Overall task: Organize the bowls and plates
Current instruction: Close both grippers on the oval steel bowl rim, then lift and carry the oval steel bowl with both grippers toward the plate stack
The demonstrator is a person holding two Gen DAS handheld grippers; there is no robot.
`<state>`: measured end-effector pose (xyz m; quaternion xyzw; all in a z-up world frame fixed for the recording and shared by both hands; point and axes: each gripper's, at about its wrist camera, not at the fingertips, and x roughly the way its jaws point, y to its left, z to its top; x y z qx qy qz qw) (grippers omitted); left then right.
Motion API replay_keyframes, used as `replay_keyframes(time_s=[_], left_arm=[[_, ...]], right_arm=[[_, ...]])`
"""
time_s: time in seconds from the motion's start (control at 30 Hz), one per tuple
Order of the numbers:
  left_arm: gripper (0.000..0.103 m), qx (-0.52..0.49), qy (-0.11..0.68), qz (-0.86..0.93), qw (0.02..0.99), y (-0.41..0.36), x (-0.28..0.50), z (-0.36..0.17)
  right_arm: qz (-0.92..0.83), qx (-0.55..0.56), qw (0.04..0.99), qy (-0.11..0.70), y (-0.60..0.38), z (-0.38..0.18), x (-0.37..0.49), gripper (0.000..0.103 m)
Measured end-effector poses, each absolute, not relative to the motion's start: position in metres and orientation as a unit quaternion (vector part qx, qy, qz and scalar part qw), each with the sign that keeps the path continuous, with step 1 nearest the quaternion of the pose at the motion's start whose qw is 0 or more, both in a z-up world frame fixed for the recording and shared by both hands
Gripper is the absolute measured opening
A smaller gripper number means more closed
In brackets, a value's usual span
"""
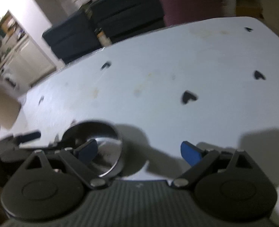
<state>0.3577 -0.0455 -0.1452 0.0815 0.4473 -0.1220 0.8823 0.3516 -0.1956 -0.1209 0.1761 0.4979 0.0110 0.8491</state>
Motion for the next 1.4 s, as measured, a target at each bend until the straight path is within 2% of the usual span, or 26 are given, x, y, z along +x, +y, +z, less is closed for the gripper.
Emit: replay_keyframes(time_s=[0.13,0.33,0.4,0.47,0.63,0.73,0.9,1.0,1.07,1.13,1.4], left_arm=[[0.103,0.077,0.448,-0.121,0.882,-0.041,0.357,-0.145],[0.102,0.071,0.456,-0.134,0.877,-0.039,0.356,-0.146],[0.097,0.074,0.456,-0.147,0.875,-0.041,0.354,-0.144],[0.084,0.069,0.463,-0.165,0.868,-0.043,0.352,-0.142],[0.066,0.058,0.479,-0.187,0.856,-0.045,0.344,-0.14],[0.053,0.048,0.487,-0.192,0.851,-0.046,0.342,-0.139],[0.042,0.03,0.506,-0.202,0.838,-0.048,0.341,-0.142],[0.033,0.021,0.512,-0.209,0.833,-0.049,0.34,-0.143],[0.018,0.013,0.512,-0.213,0.832,-0.05,0.34,-0.142],[0.01,0.011,0.512,-0.215,0.832,-0.053,0.339,-0.14],[0.007,0.009,0.487,-0.215,0.847,-0.047,0.329,-0.122]], right_arm=[[0.006,0.138,0.841,0.522,-0.182,-0.13,0.361,0.085],[-0.011,0.128,0.838,0.53,-0.189,-0.137,0.367,0.078],[-0.013,0.13,0.841,0.525,-0.186,-0.14,0.363,0.073],[-0.014,0.131,0.843,0.522,-0.187,-0.139,0.363,0.065],[0.004,0.13,0.845,0.519,-0.179,-0.135,0.371,0.035],[0.016,0.126,0.846,0.519,-0.175,-0.134,0.376,0.023],[0.021,0.119,0.845,0.521,-0.164,-0.131,0.381,0.014],[0.024,0.114,0.847,0.519,-0.161,-0.129,0.381,0.013],[0.025,0.11,0.847,0.519,-0.159,-0.129,0.381,0.012],[0.028,0.106,0.848,0.518,-0.158,-0.127,0.376,0.008],[0.039,0.104,0.857,0.502,-0.155,-0.118,0.373,0.006]])
